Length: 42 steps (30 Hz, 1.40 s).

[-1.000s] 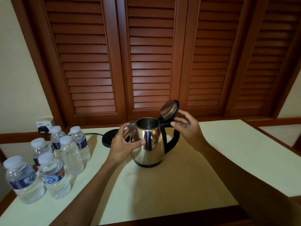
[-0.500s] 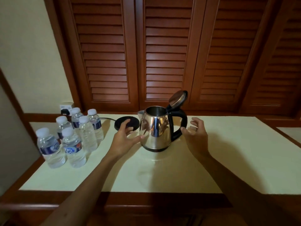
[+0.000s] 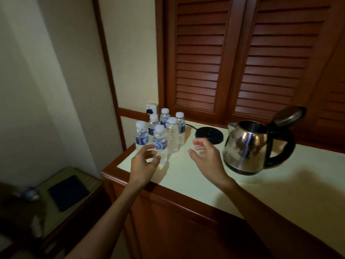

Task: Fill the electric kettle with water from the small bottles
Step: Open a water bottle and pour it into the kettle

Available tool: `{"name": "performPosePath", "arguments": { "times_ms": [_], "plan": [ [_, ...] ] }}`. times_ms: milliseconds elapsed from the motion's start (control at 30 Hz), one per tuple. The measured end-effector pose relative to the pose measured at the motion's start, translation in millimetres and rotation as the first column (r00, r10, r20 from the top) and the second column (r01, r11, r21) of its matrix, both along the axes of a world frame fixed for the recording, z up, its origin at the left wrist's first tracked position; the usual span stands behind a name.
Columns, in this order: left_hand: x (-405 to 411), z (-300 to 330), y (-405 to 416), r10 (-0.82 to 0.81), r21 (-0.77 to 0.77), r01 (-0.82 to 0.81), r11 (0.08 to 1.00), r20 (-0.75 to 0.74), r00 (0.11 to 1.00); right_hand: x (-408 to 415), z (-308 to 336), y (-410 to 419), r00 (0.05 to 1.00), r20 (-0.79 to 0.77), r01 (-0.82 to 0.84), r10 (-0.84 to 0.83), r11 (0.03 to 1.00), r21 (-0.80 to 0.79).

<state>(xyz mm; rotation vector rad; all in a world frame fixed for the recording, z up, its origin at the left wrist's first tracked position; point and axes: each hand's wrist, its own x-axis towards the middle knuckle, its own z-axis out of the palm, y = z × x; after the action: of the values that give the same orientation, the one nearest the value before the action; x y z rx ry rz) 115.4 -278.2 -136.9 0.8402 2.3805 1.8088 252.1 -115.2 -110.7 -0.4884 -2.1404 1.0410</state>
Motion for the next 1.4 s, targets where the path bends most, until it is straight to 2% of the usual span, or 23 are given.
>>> {"name": "performPosePath", "arguments": {
  "times_ms": [67, 167, 300, 467, 700, 800, 1000, 1167, 1267, 1400],
  "plan": [
    [-12, 0, -7, 0.025, -0.014, -0.025, 1.0, -0.017, 1.0, -29, 12, -9, 0.998, 0.005, -0.066, 0.066, 0.996, 0.054],
    [-23, -4, -5, -0.025, -0.087, 0.023, 0.996, -0.017, 1.0, -68, 31, -18, 0.989, 0.068, -0.143, 0.131, 0.968, 0.207],
    [-31, -12, 5, -0.098, -0.12, 0.097, 0.988, -0.002, 0.995, -102, 48, -24, 0.954, 0.276, -0.21, 0.118, 0.92, 0.331],
    [-38, -17, 16, -0.241, -0.09, 0.247, 0.965, 0.065, 0.968, -98, 67, -22, 0.94, 0.338, -0.13, -0.049, 0.865, 0.485],
    [-30, -21, 56, -0.407, 0.009, 0.408, 0.913, 0.075, 0.91, -78, 86, -11, 0.832, 0.485, -0.152, -0.271, 0.729, 0.667],
    [-33, -21, 69, -0.523, 0.014, 0.523, 0.852, 0.07, 0.85, -67, 87, 2, 0.787, 0.565, -0.237, -0.249, 0.723, 0.649],
    [-43, -21, 83, -0.685, 0.016, 0.688, 0.726, 0.11, 0.72, -50, 93, 24, 0.737, 0.672, -0.414, -0.069, 0.74, 0.53],
    [-44, -24, 87, -0.699, 0.064, 0.7, 0.712, 0.157, 0.697, -46, 97, 25, 0.746, 0.665, -0.407, -0.032, 0.768, 0.494],
    [-45, -27, 88, -0.706, 0.077, 0.705, 0.705, 0.167, 0.688, -47, 102, 22, 0.735, 0.672, -0.337, -0.09, 0.811, 0.478],
    [-42, -31, 88, -0.705, 0.096, 0.701, 0.707, 0.182, 0.686, -47, 96, 21, 0.764, 0.63, -0.289, -0.142, 0.797, 0.53]
  ]
}}
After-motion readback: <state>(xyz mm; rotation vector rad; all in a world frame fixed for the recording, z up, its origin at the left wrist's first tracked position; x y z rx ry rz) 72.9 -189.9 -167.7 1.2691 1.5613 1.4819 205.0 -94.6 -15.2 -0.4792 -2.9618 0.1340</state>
